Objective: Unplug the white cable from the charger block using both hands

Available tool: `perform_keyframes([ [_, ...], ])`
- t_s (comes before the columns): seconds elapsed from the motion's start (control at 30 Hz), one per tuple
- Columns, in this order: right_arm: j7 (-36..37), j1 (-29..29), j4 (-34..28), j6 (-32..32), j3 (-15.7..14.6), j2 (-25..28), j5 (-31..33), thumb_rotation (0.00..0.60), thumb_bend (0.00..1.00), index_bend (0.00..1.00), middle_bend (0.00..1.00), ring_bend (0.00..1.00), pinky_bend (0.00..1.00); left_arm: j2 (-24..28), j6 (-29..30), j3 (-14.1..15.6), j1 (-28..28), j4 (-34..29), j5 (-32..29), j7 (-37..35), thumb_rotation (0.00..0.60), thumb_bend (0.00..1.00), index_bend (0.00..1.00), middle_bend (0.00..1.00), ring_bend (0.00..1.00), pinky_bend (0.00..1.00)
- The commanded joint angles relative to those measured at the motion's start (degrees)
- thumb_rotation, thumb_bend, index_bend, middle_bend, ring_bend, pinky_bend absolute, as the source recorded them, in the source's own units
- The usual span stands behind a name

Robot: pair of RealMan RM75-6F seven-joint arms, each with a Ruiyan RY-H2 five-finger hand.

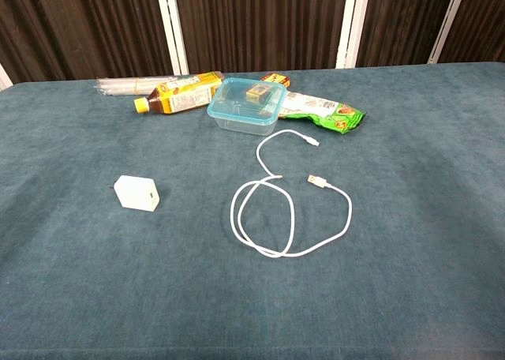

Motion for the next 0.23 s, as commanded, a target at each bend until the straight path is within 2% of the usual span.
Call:
perform_keyframes([
  [0.03,3.80,-2.15,4.31,-0.53,-1.36,-0.41,-0.16,0.600,0.23,0.00,0.00,0.00,0.00,2.41,-6.49,2.07,0.33,-0.05,-2.36,-2.16,0.600,0.46,0.01,0.00,0.00,0.00],
  [0.1,5.40,-2.18,4.26,-0.39,-0.38,-0.27,-0.50,0.600,0.22,0.00,0.00,0.00,0.00,2.98,-6.98,1.19,0.31,-0.95,-3.24,-2.67,0.600,0.45,0.00,0.00,0.00,0.00],
  [0.23,4.05,-3.33,4.79,1.46,-0.40,-0.81,-2.97,0.600,0.22,0.00,0.00,0.00,0.00,2.47,-5.97,0.31,0.97,-0.58,-2.50,-1.53,0.600,0.46,0.00,0.00,0.00,0.00],
])
